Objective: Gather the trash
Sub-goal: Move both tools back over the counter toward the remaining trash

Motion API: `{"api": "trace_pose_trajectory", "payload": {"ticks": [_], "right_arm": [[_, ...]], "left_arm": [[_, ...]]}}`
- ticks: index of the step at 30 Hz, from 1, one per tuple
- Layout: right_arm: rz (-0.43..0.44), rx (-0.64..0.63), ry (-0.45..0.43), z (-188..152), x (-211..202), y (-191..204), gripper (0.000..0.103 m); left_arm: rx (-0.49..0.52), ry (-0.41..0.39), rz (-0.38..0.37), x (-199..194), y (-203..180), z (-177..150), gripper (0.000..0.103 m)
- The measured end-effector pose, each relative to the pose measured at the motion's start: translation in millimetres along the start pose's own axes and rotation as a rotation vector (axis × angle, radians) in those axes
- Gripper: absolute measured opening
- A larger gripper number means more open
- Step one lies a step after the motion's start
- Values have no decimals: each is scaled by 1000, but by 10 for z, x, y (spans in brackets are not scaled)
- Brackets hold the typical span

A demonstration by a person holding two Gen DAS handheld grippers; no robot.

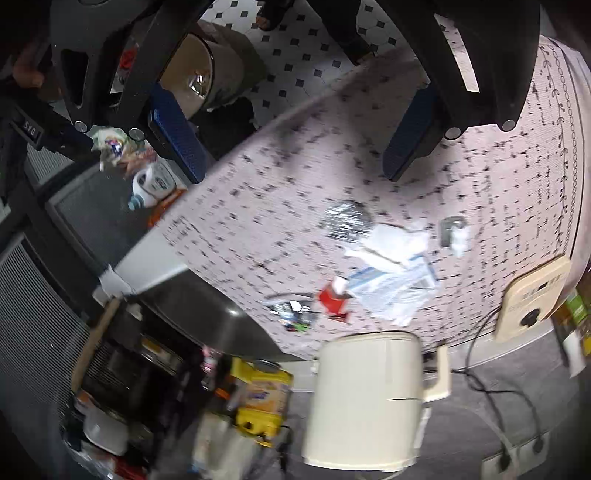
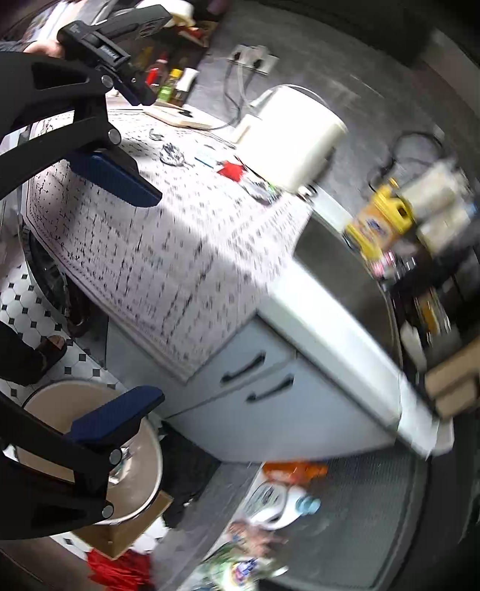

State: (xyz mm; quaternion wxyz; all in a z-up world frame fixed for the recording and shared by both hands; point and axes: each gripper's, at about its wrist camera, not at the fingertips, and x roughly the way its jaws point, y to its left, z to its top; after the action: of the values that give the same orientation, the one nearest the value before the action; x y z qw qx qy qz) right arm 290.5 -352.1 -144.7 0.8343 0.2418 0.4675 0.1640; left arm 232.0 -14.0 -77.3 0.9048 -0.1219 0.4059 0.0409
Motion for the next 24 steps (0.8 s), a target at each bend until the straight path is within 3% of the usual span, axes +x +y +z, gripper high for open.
{"api": "trace_pose_trajectory", "payload": {"ticks": [5,11,24], "right_arm": [[26,-81,28,55,341,532,95],[56,-180,73,79,762,1192,94],[32,-301,157,-67,1540,2142,87]], "left_arm": [[-74,-10,14,-30,530,37,93],[-143,-6,13,7,1114,96,80],[-188,31,-77,569,1754,364,52]]}}
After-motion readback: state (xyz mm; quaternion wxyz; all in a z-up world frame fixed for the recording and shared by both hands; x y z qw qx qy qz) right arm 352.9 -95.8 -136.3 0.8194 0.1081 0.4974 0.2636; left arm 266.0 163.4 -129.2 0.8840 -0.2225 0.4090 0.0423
